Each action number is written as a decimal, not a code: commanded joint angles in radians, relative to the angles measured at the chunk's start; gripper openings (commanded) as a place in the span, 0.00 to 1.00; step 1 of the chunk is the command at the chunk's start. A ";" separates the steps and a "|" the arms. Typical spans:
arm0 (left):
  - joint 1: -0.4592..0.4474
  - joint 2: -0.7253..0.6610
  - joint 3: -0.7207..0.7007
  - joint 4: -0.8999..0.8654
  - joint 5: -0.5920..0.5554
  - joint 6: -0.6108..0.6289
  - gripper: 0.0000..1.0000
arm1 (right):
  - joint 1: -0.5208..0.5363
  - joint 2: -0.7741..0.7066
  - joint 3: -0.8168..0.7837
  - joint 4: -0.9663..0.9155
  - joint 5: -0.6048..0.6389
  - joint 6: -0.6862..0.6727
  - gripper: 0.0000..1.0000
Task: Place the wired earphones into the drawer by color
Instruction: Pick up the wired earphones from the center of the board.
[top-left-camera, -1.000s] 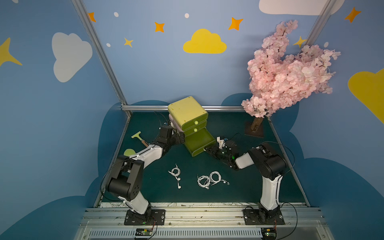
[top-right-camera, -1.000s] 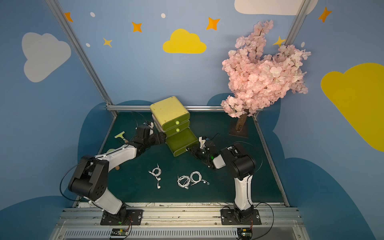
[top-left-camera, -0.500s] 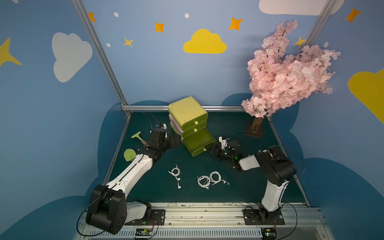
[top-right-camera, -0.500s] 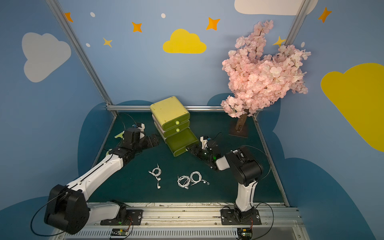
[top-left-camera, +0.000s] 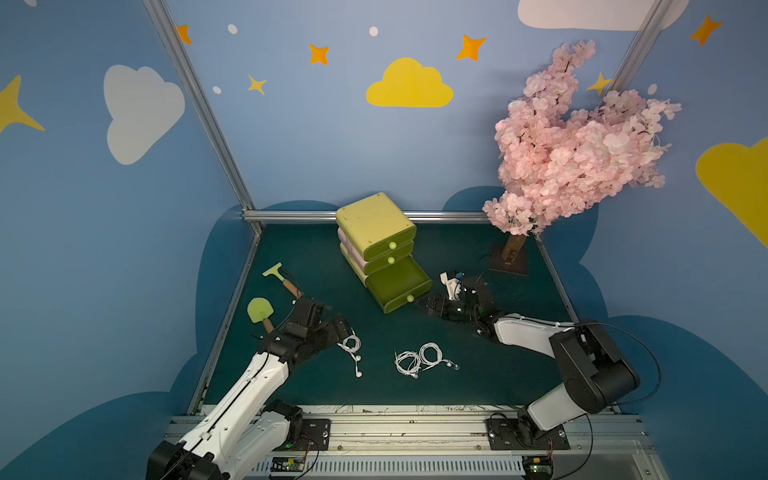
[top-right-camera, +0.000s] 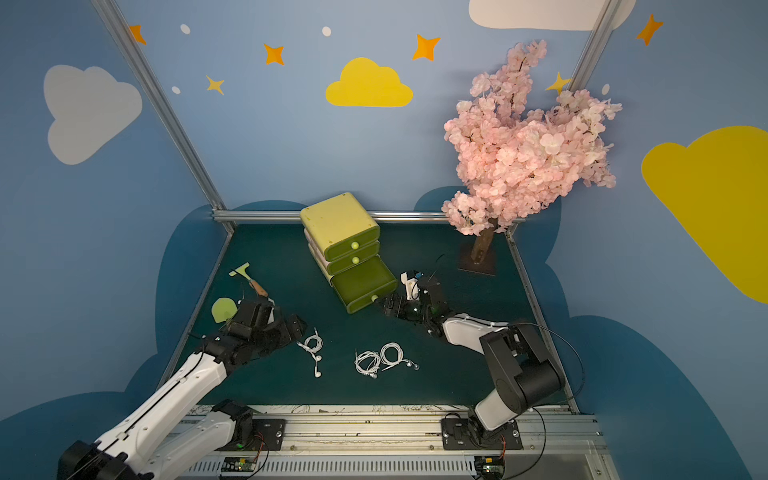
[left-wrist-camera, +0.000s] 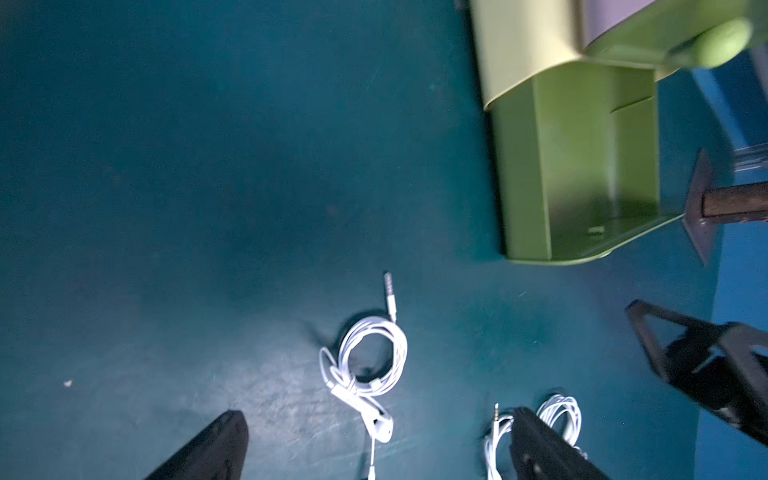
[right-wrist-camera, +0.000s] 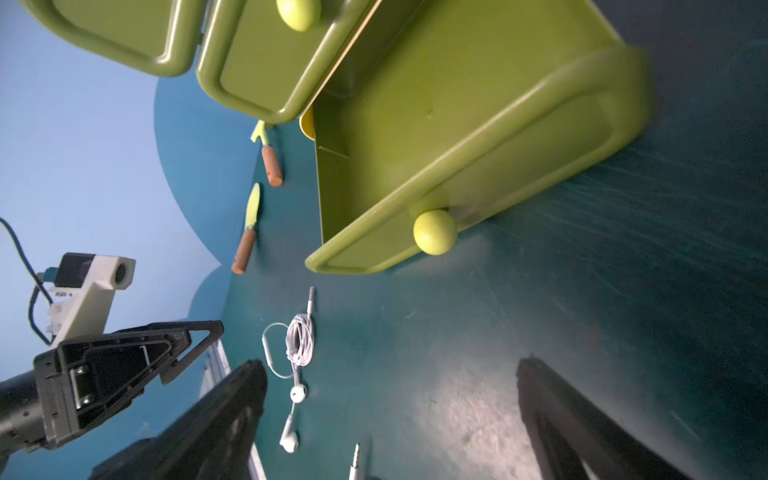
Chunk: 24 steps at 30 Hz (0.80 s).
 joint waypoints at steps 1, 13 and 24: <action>-0.019 -0.006 -0.044 -0.039 0.022 -0.048 1.00 | 0.000 -0.057 0.046 -0.210 0.019 -0.162 0.98; -0.025 0.119 -0.114 0.201 0.063 -0.073 0.89 | -0.003 -0.144 0.023 -0.256 0.068 -0.239 0.98; -0.028 0.204 -0.122 0.298 0.082 -0.071 0.55 | -0.011 -0.173 -0.004 -0.243 0.088 -0.228 0.98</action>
